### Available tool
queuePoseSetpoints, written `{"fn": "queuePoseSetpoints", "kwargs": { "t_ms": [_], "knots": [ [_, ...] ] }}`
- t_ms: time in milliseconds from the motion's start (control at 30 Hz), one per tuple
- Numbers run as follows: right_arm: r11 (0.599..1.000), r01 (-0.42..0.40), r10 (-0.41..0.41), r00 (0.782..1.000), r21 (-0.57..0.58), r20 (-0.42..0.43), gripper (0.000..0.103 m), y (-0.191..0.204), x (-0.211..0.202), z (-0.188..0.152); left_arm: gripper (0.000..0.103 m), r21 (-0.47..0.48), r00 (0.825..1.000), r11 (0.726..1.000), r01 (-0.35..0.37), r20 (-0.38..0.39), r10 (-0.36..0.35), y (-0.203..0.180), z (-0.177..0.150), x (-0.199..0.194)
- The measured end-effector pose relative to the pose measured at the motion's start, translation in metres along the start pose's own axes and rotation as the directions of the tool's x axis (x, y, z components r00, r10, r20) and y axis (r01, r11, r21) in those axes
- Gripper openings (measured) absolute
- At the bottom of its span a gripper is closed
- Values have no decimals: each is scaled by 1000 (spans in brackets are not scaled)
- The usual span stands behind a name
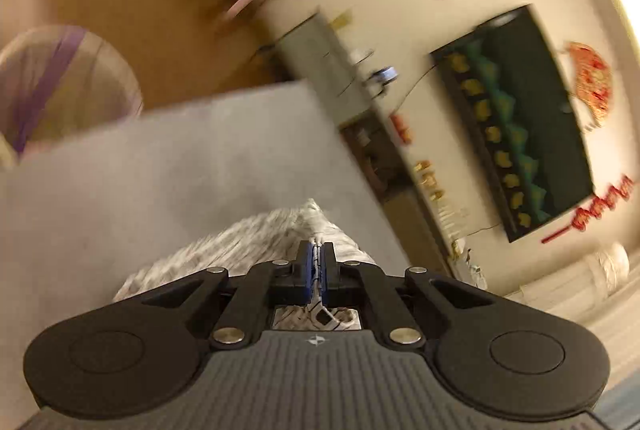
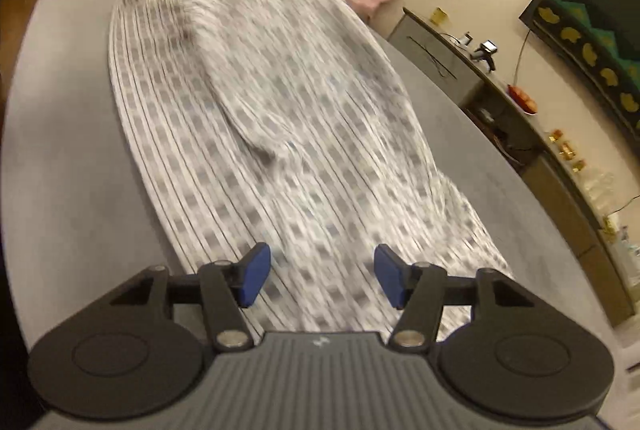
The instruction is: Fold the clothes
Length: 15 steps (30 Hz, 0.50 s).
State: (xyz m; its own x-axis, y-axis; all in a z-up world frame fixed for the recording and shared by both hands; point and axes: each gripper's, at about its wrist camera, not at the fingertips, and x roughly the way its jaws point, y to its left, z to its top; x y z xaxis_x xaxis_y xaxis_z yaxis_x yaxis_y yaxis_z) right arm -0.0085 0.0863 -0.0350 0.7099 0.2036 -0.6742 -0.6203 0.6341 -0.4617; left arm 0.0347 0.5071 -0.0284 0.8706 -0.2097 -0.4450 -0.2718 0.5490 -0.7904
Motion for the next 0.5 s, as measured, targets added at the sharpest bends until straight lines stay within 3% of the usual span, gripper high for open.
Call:
{"fn": "queuePoseSetpoints", "kwargs": {
  "t_ms": [33,133,167,233,300,333,400,500],
  "knots": [
    [1000,7,-7,1000,-8,0,53,1,4,1,3,18,1000,1000,-17,-2,17,-3,-3,1],
    [1000,-4,4,1000,-3,-29,6,2,10,7,3,44,1000,999,-17,-15,17,-12,-10,5],
    [1000,3,-3,1000,-7,-28,3,5,17,11,3,49,1000,999,-14,-17,15,-14,-11,6],
    [1000,17,-17,1000,-10,-9,2,5,15,11,3,-10,997,997,73,29,-73,-12,-5,-6],
    [1000,29,-29,999,-3,31,1,-3,-1,14,3,-78,972,976,202,136,-191,-1,4,-34],
    [1000,30,-29,998,-6,55,1,-7,-18,14,3,-89,966,975,204,181,-186,8,5,-46],
    [1000,-7,7,998,-3,67,1,-11,-41,8,3,-126,979,987,103,188,-78,27,7,-50],
    [996,-85,84,996,28,28,1,-14,-47,-6,3,-136,994,991,-4,112,19,36,5,-34]
  ]
}}
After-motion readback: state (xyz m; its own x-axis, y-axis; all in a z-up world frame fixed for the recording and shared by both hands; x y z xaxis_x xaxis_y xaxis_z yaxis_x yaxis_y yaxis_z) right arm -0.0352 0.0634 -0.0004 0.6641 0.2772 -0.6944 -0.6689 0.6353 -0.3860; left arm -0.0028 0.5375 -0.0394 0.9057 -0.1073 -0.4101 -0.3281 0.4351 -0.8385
